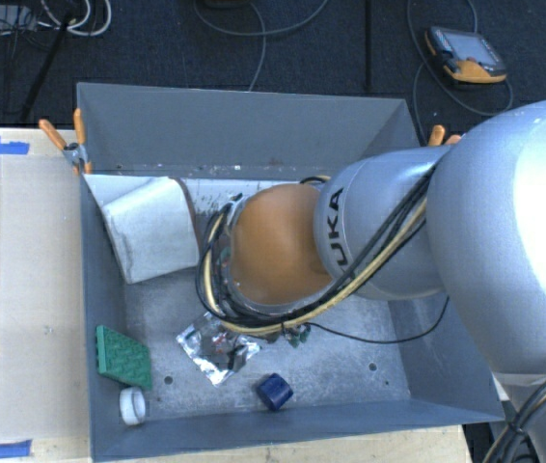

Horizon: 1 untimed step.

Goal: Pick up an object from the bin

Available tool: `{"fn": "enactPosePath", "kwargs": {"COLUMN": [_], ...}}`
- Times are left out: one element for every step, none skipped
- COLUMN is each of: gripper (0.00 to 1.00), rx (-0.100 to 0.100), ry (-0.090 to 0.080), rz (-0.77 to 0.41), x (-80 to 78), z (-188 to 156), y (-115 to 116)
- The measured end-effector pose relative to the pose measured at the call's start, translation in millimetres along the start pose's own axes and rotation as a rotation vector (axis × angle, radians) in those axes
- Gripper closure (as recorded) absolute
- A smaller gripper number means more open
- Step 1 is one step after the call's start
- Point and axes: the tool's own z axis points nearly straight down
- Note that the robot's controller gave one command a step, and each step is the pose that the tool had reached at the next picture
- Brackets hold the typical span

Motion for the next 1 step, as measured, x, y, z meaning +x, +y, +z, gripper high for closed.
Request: {"fn": "enactPosePath", "kwargs": {"gripper": [0.0], "rx": [0.0], "ry": [0.0], "rz": [0.0], "x": [0.2], "z": [0.3], "y": [-0.2]}}
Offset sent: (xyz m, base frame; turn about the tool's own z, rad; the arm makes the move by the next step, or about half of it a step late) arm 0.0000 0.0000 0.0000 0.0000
